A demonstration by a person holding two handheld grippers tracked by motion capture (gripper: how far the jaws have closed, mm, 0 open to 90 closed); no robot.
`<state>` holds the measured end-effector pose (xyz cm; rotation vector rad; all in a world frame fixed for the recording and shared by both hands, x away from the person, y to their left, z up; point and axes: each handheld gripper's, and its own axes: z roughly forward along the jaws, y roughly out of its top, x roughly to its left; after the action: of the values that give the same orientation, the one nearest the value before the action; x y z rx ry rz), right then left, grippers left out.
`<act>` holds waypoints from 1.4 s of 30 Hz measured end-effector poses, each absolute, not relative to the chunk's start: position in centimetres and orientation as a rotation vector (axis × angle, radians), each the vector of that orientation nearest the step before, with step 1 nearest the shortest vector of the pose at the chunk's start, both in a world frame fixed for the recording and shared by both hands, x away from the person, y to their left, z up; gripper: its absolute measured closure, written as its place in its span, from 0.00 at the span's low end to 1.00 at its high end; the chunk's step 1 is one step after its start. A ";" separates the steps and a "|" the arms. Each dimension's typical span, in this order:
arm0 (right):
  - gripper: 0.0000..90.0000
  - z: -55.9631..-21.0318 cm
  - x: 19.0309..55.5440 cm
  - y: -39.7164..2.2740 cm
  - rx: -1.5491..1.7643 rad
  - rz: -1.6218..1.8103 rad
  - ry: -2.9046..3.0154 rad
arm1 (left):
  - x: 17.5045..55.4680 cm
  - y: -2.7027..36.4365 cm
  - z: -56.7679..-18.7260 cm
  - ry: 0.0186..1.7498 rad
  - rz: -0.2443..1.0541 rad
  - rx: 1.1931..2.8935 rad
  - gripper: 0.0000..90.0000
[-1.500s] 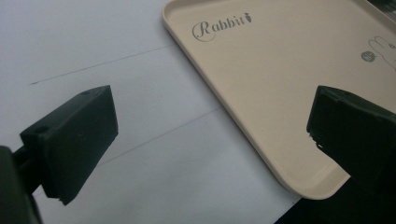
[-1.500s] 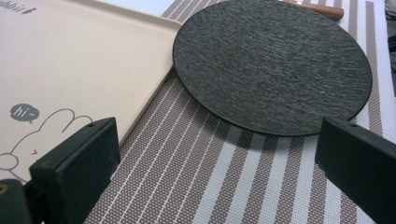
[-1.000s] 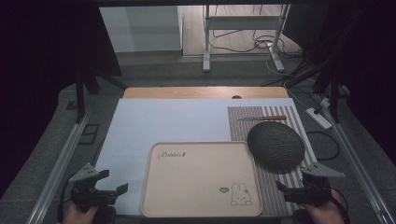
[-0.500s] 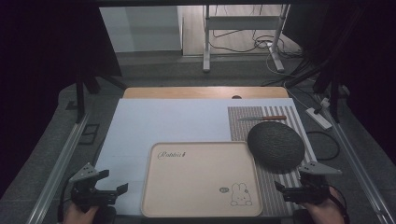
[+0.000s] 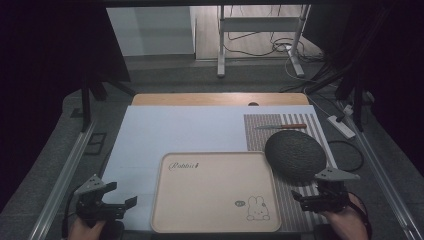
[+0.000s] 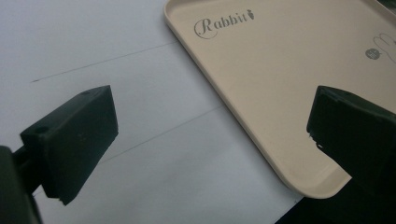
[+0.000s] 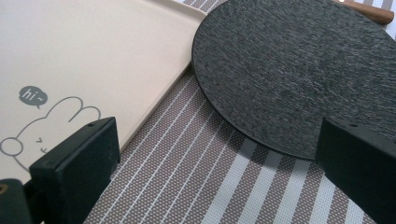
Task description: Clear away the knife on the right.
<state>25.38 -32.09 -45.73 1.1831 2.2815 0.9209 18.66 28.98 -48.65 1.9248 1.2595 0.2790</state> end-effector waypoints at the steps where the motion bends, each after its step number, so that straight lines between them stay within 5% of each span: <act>1: 0.00 -45.8 25.5 -32.1 1.187 0.920 2.285 | 18.7 29.0 -48.7 1.260 0.278 1.925 0.02; 42: 0.00 -46.1 32.5 -31.0 1.295 0.998 2.332 | 18.7 29.0 -48.7 1.268 0.273 1.924 0.02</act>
<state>32.50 -30.98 -46.12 1.2954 2.3322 0.9982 18.73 29.01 -48.69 1.9235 1.2680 0.2729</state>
